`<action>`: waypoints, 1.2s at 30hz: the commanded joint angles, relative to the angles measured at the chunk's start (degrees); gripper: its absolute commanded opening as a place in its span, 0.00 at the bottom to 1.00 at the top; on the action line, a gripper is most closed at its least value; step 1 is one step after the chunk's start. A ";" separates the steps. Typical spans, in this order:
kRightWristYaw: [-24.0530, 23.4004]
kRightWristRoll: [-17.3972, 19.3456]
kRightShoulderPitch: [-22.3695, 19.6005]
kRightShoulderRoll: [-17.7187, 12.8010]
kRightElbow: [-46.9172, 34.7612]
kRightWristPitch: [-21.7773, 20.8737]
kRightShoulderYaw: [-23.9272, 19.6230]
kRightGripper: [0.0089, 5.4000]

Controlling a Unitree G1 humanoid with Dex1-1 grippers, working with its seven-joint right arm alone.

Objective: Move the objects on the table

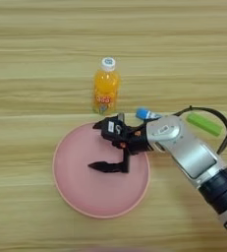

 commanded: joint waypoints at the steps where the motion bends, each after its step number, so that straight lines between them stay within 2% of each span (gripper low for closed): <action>1: -3.59 -3.93 -1.74 -1.03 1.54 -0.01 -0.28 1.00; 12: -5.07 -3.78 -2.81 0.25 2.41 -0.12 -0.86 1.00; 27: 0.11 5.87 -0.31 -1.19 -12.29 3.70 -9.33 1.00; 31: 2.27 12.50 0.06 -0.83 -17.88 5.71 -13.48 1.00; 36: 1.70 18.04 -1.11 -0.03 -21.34 6.06 -18.23 1.00</action>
